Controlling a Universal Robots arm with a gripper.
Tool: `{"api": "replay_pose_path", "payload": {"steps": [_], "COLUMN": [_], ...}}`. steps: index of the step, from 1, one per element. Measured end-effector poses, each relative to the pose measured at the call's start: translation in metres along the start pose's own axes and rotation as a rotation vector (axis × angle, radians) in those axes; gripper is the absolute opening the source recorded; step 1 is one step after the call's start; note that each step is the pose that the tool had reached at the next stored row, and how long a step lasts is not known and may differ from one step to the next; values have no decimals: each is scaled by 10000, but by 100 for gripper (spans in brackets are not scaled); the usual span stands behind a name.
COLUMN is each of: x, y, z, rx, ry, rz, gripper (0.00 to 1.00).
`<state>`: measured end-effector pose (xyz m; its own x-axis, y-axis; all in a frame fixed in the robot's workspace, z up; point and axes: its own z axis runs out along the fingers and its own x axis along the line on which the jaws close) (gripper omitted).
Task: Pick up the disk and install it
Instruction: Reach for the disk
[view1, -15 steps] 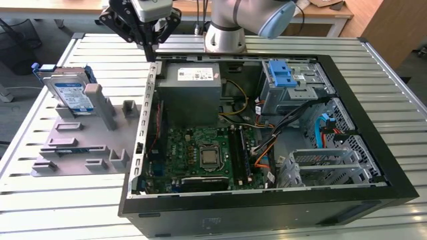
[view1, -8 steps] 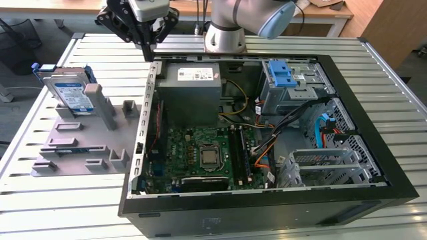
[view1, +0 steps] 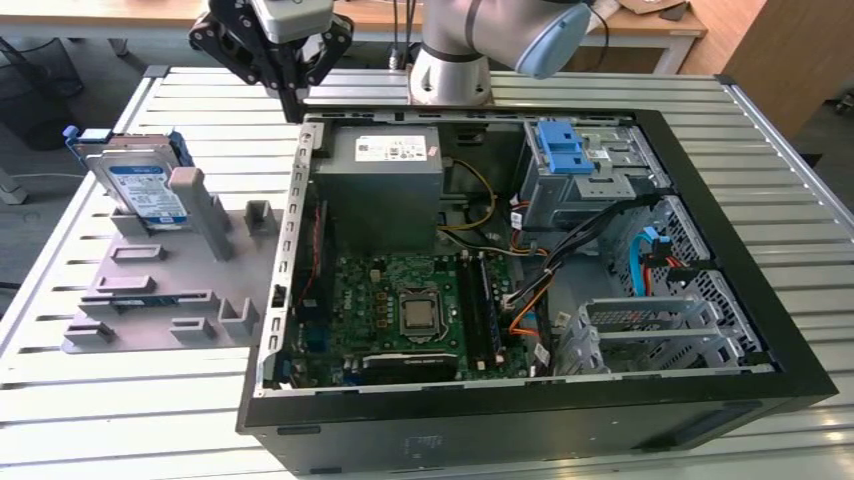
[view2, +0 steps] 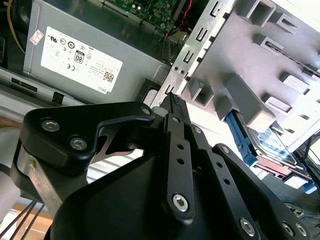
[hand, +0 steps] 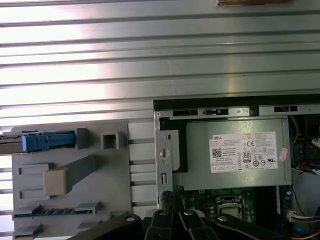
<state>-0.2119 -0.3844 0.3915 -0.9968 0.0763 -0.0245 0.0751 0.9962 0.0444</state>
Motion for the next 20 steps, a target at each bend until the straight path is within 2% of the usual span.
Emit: {"api": "replay_pose_path", "payload": {"steps": [20], "x": [89], "y": [17], "z": [2], "rx": [0], "ry": [0], "rz": [0], "gripper": [11]}}
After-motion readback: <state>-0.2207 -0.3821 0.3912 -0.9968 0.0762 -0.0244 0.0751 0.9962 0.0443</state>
